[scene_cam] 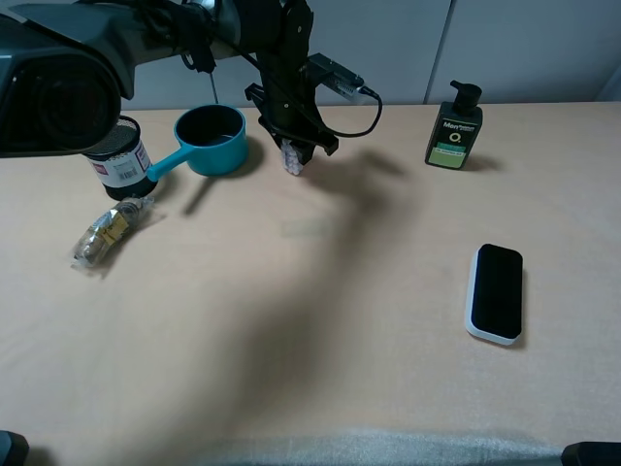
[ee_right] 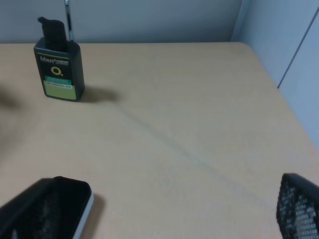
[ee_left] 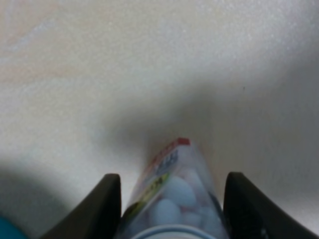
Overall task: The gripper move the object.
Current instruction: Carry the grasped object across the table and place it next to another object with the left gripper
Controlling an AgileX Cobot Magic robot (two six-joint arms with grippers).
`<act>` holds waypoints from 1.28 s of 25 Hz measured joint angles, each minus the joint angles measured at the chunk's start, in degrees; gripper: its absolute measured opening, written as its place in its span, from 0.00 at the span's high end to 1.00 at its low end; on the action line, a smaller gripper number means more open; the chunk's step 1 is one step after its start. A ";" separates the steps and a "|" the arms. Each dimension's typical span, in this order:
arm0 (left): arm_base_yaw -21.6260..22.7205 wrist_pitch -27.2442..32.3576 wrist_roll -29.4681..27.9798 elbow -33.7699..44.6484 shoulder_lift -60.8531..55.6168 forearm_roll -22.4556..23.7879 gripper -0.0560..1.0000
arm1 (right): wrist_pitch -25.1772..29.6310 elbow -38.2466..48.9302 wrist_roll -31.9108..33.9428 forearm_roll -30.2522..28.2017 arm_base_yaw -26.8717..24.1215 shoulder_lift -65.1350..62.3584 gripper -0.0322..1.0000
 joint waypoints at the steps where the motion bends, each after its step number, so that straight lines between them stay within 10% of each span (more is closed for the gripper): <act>1: 0.00 0.00 -0.04 0.00 0.00 0.00 0.45 | 0.00 0.00 0.00 0.00 0.00 0.00 0.33; 32: -1.65 14.35 -8.04 -12.96 -11.46 0.05 0.45 | 0.00 0.00 0.00 0.00 0.00 0.00 0.33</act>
